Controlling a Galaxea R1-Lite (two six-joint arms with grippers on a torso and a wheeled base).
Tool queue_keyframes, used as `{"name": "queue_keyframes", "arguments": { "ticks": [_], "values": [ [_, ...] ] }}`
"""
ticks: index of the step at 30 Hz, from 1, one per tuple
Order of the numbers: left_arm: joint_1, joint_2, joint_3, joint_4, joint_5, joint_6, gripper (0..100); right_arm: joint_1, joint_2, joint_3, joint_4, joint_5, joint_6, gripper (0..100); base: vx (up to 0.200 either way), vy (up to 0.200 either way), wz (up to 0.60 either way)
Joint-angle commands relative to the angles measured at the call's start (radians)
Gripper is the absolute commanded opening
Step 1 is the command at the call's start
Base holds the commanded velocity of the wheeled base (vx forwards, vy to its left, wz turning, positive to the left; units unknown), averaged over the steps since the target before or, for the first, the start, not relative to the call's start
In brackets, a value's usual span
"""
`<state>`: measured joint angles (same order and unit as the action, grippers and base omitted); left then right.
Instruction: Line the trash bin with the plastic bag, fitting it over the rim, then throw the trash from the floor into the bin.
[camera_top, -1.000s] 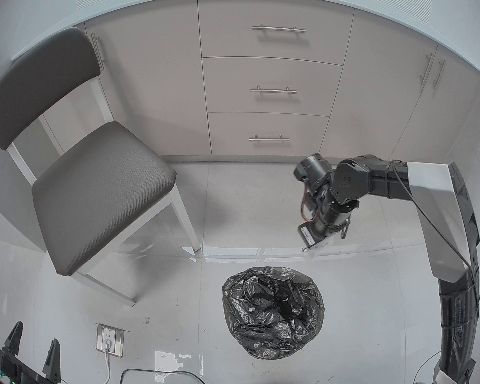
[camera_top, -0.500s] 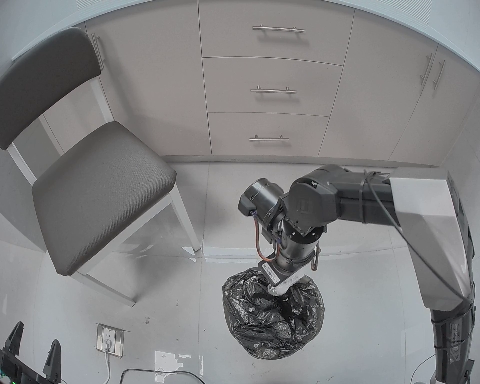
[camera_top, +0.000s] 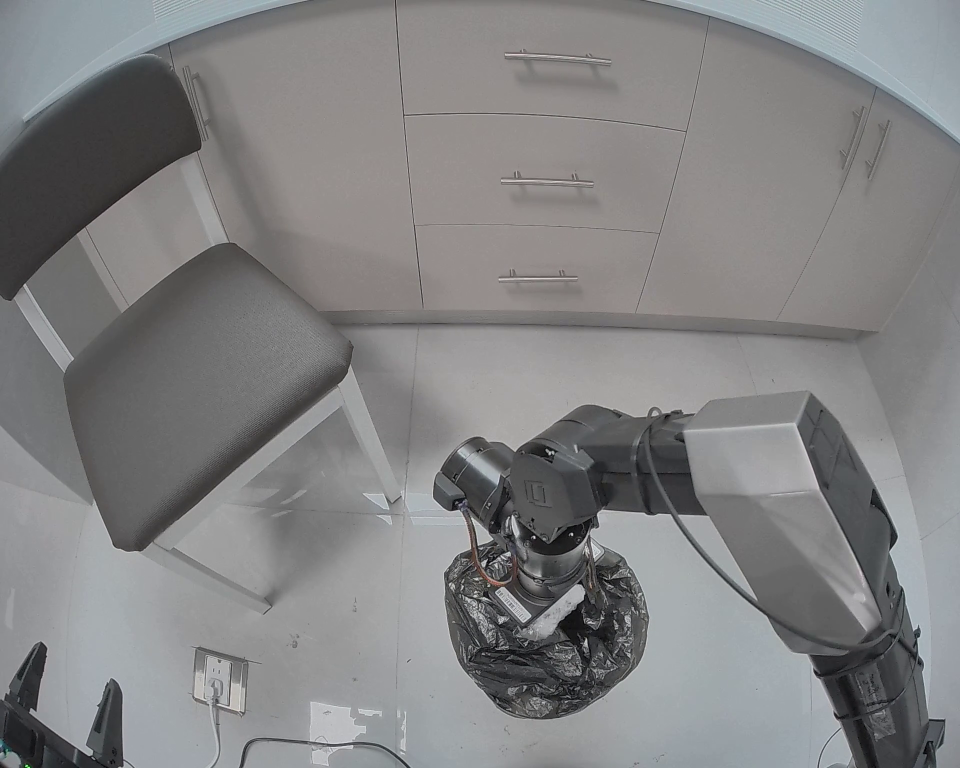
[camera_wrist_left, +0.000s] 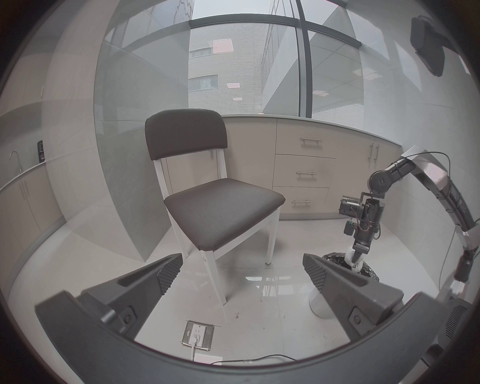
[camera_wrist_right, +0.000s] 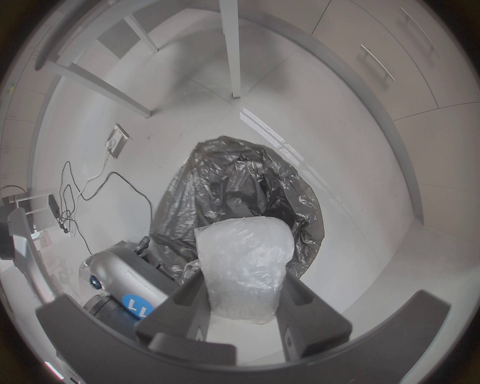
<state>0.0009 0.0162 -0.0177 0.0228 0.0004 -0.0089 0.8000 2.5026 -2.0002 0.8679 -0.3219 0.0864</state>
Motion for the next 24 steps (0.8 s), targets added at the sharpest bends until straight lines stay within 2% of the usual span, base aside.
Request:
{"name": "queue_keyframes", "arguments": {
  "ticks": [1, 3, 4, 24],
  "values": [
    [-0.001, -0.016, 0.012, 0.000, 0.001, 0.001, 100, 0.004, 0.045, 0.000, -0.001, 0.000, -0.004, 0, 0.000, 0.000, 0.00],
    [-0.001, -0.016, 0.012, 0.000, 0.000, 0.001, 100, -0.001, 0.047, 0.000, -0.001, -0.002, -0.004, 0, 0.000, 0.000, 0.00],
    [-0.001, -0.016, 0.012, 0.000, 0.000, 0.001, 100, -0.001, 0.047, 0.000, -0.001, -0.002, -0.004, 100, 0.000, 0.000, 0.00],
    [-0.001, -0.016, 0.012, 0.000, 0.001, 0.001, 100, -0.010, 0.035, 0.000, -0.029, -0.009, 0.003, 100, 0.000, 0.000, 0.00]
  ]
}}
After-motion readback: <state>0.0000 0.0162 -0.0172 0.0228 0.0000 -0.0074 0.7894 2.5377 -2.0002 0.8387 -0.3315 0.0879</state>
